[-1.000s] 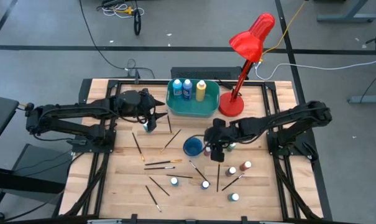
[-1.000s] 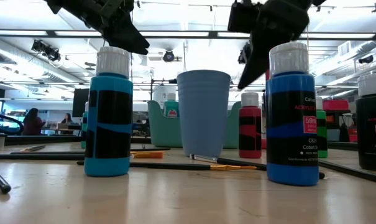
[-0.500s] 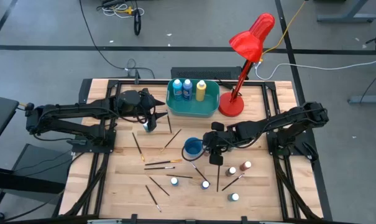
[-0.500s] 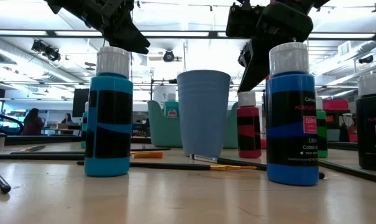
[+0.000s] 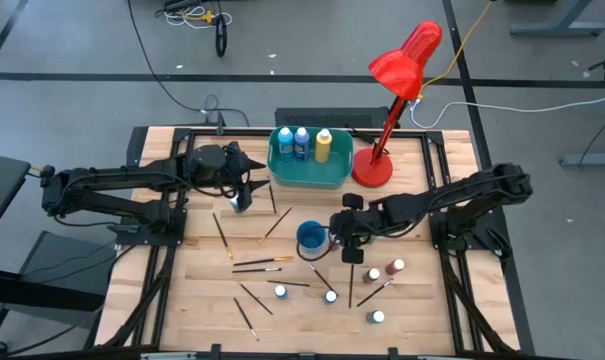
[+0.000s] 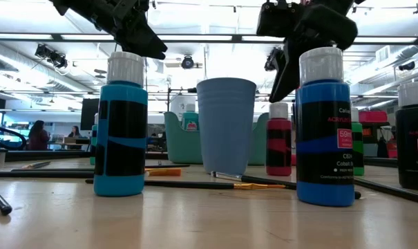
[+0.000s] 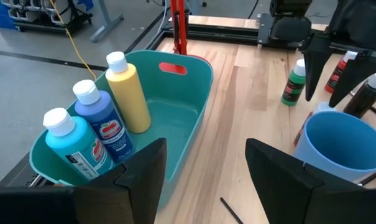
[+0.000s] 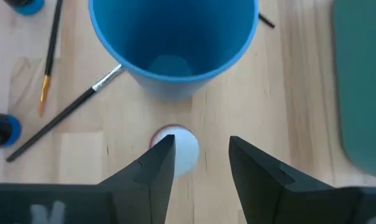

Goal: Pick & Place Paint Supplies
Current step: Put the red paint bottle into the green bin

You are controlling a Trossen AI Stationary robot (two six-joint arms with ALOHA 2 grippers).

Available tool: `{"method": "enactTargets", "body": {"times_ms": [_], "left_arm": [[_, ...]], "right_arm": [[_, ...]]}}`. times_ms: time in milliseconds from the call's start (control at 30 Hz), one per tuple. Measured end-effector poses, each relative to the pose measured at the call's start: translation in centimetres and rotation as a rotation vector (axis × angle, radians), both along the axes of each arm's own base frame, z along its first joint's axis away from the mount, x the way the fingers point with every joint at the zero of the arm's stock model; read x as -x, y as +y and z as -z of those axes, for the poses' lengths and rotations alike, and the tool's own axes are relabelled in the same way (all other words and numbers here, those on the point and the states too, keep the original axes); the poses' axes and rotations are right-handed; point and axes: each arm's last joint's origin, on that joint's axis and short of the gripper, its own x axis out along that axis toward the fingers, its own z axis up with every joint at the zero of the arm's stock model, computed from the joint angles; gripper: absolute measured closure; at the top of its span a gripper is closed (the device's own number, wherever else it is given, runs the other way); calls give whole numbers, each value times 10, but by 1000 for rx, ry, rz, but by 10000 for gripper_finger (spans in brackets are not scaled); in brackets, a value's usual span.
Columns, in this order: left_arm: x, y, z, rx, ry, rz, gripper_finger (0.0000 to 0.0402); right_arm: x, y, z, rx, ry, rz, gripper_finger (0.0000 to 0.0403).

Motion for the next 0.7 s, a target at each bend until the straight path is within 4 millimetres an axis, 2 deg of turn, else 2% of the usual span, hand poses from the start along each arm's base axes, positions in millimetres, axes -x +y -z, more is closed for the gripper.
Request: {"method": "enactTargets", "body": {"times_ms": [200,300,700], "left_arm": [[0,0,0,-1,-3,-1,171],[0,0,0,-1,-4,0,171],[0,0,0,8,-8,-4,171]], "right_arm": [[3,0,-7,-5,-26,-9,248],[3,1,-8,-73,-26,4,248],[-4,8,4,-85,-6,19,248]]}}
